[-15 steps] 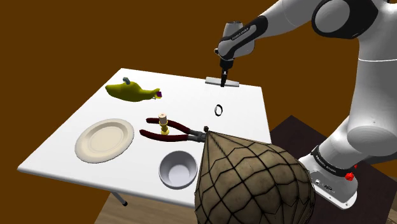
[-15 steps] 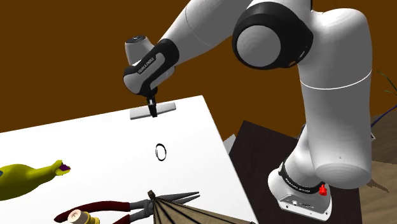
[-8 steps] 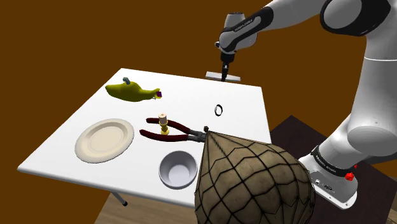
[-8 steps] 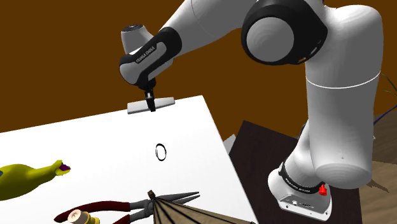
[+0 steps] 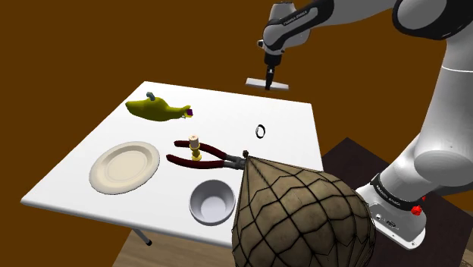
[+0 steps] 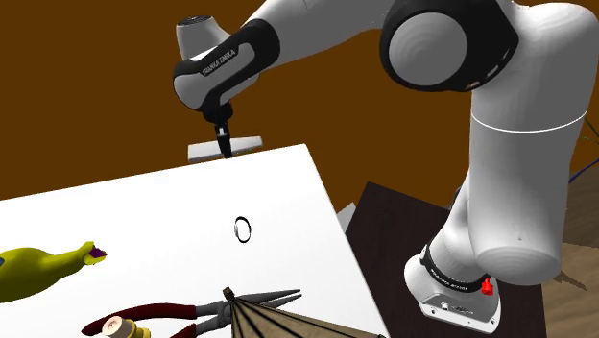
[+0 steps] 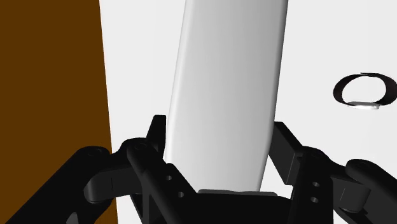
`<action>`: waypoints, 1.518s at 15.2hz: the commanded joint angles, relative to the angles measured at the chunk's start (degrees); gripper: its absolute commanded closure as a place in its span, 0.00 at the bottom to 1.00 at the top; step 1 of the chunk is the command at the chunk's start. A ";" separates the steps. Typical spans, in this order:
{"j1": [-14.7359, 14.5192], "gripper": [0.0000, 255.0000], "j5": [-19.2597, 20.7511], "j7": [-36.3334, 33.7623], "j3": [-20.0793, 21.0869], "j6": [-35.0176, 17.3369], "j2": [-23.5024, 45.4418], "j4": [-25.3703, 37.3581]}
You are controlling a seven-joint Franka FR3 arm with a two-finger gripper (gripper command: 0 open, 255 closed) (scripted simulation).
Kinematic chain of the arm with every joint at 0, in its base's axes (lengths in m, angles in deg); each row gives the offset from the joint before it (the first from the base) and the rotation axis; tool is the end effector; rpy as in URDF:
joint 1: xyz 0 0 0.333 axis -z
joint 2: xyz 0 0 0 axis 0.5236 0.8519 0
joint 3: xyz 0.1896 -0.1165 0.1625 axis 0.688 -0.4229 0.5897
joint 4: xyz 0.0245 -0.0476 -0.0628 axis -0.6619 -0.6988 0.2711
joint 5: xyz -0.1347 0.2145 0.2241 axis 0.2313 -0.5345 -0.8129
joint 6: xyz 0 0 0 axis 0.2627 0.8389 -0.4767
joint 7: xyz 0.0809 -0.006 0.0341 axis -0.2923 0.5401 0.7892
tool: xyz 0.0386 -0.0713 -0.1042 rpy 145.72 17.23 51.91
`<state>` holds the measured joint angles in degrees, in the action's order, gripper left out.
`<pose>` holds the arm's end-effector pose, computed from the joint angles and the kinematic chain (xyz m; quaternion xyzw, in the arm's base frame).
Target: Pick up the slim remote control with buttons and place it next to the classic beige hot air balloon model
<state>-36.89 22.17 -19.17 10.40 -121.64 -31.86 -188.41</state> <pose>0.5805 -0.0298 0.3024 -0.9318 -0.3630 -0.0020 0.0054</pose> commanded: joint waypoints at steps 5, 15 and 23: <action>-0.11 1.00 0.51 -0.33 -0.23 3.85 -2.15 1.73; -0.22 1.00 1.18 -0.81 -0.47 10.59 -4.86 5.80; -0.23 1.00 1.53 -1.10 -0.59 16.23 -6.25 10.08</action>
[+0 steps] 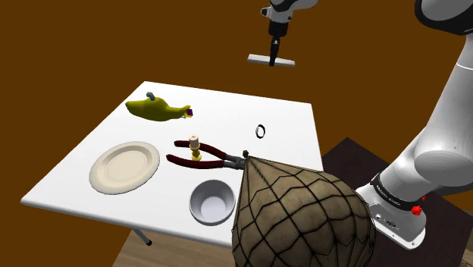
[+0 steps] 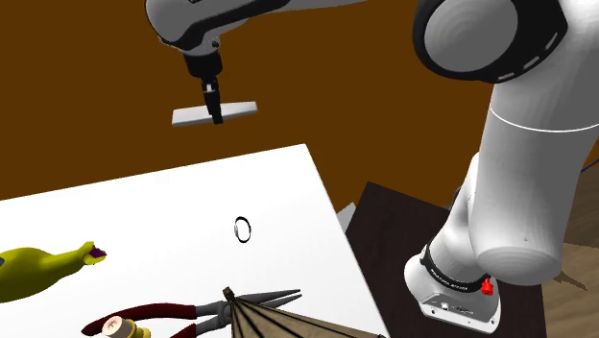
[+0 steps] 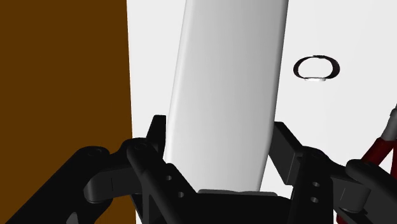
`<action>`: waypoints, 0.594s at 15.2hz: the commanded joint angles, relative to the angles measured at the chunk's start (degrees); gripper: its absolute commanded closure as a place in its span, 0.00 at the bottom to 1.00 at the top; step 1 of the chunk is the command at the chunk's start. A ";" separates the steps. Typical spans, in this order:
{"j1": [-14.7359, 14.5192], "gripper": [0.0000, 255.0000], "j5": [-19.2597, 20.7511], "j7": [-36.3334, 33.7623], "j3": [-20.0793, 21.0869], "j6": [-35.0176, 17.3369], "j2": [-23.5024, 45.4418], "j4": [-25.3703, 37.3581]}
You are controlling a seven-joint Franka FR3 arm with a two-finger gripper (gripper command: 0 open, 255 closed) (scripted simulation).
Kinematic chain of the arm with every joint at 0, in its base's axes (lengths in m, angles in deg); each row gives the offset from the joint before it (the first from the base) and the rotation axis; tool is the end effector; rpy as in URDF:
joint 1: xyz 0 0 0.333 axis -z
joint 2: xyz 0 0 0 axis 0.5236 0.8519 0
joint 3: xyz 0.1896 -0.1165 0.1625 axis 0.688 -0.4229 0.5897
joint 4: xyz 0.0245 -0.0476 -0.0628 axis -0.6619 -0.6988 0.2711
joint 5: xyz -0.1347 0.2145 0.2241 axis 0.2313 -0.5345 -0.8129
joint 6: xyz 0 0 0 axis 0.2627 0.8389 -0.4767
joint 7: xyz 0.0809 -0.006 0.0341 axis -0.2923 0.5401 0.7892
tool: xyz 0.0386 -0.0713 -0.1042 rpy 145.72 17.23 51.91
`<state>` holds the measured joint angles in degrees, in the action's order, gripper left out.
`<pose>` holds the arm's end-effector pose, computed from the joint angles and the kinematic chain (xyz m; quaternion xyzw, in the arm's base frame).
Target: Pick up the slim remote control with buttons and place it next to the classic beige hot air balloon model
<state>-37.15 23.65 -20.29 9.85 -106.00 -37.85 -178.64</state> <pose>0.5781 -0.0292 0.4096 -0.9317 -0.3632 -0.0021 0.0054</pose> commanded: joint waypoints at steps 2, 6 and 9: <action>0.04 1.00 0.12 -0.03 -0.07 2.04 -0.50 1.54; 0.08 1.00 0.21 -0.13 -0.11 5.00 -0.81 4.20; 0.13 1.00 0.25 -0.19 -0.14 7.27 -0.90 6.39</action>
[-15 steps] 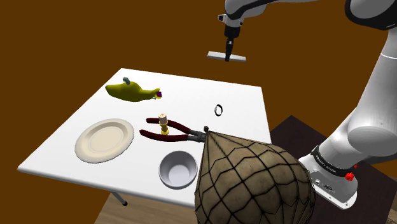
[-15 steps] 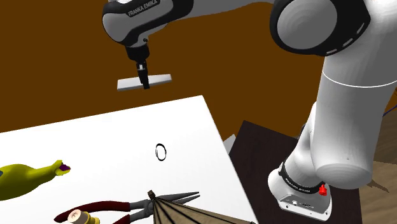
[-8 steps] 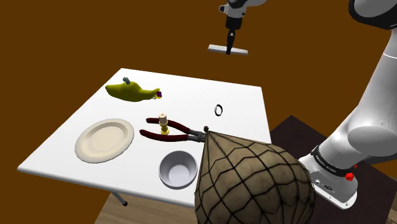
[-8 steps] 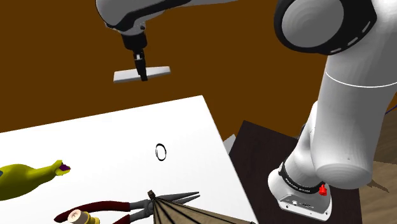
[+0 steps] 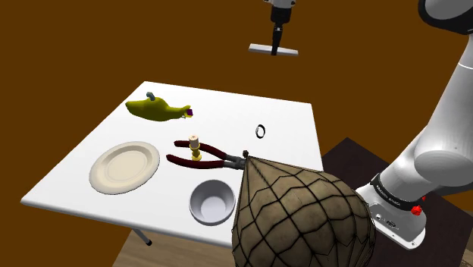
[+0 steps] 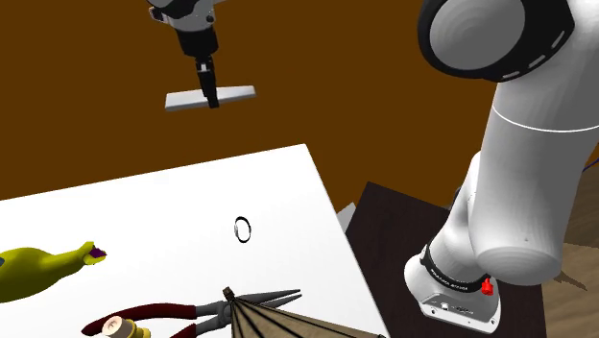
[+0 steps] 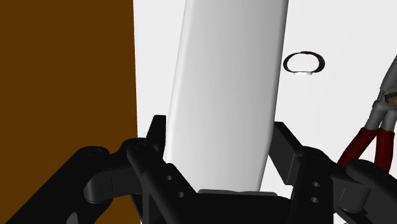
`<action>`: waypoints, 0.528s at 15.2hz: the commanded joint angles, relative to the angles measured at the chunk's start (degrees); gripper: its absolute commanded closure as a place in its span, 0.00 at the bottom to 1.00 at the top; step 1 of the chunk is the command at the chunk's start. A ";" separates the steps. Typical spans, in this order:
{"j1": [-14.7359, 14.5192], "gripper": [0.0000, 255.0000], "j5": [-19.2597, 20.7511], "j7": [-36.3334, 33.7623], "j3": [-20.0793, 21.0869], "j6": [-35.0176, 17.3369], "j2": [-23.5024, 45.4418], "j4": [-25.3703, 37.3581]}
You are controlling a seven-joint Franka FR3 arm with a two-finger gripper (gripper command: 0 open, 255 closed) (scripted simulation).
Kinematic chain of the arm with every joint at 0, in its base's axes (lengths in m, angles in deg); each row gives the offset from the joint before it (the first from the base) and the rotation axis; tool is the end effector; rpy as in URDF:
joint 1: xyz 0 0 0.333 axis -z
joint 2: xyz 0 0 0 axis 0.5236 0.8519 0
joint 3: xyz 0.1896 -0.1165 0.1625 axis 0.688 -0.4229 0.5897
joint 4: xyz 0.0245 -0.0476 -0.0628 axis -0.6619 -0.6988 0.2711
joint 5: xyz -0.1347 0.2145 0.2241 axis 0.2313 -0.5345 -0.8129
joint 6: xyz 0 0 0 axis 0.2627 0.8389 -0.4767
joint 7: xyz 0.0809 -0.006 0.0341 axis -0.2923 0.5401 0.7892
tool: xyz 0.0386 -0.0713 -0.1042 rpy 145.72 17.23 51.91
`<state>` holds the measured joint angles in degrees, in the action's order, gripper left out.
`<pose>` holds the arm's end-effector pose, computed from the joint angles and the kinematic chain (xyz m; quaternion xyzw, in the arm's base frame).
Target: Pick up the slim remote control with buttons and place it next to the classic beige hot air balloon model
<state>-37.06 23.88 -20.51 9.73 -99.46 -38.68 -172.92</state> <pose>0.5763 -0.0294 0.4504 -0.9318 -0.3630 -0.0021 0.0054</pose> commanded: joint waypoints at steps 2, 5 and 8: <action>0.08 1.00 0.03 0.00 -0.04 2.28 -0.06 2.22; 0.15 1.00 0.02 -0.04 -0.07 4.65 0.07 4.72; 0.25 1.00 -0.02 -0.06 -0.10 7.08 0.35 7.42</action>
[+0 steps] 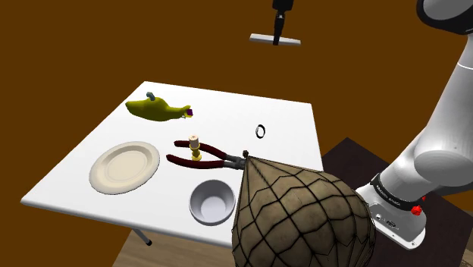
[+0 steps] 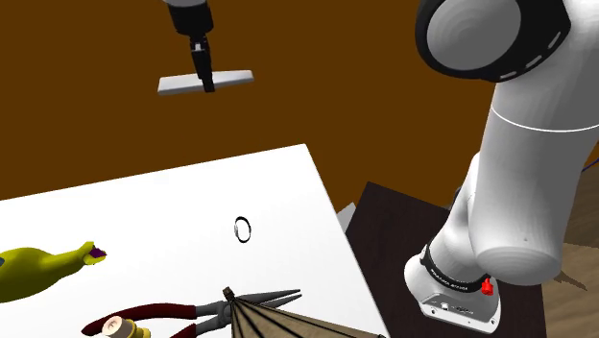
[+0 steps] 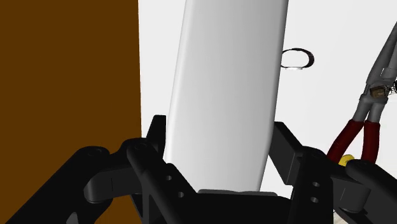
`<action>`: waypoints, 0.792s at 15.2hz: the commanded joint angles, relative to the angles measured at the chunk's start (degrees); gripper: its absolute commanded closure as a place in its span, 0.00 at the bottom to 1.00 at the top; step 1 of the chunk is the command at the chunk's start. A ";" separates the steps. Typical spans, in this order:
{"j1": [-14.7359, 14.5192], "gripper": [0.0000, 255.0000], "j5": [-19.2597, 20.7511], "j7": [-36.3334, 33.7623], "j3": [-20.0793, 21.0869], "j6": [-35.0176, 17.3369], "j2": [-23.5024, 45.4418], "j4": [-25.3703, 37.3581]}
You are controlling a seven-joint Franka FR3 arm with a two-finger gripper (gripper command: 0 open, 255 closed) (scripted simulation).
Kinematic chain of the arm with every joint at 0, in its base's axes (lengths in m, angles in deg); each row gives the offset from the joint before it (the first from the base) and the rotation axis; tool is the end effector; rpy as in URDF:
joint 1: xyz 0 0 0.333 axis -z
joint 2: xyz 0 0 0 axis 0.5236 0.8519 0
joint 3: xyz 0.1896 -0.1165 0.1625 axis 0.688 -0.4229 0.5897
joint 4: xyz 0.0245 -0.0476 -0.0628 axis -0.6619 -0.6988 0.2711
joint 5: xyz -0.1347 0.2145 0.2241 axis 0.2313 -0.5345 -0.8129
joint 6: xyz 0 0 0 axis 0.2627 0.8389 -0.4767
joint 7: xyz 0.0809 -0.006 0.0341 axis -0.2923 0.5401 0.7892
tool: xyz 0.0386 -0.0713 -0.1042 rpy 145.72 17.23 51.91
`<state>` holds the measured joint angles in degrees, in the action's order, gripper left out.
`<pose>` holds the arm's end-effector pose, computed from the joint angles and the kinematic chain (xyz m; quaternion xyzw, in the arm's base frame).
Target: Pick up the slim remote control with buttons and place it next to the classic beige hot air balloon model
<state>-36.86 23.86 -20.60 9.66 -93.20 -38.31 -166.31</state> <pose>0.5753 -0.0293 0.4861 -0.9317 -0.3631 -0.0019 0.0055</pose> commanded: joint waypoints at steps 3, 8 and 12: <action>0.17 1.00 -0.07 0.01 -0.05 3.34 0.42 3.75; -1.52 1.00 0.45 -2.44 0.72 4.66 -1.54 3.20; -4.92 1.00 1.41 -7.48 2.55 3.06 -5.69 -2.40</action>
<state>-40.91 24.97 -26.76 11.75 -89.84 -42.54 -166.97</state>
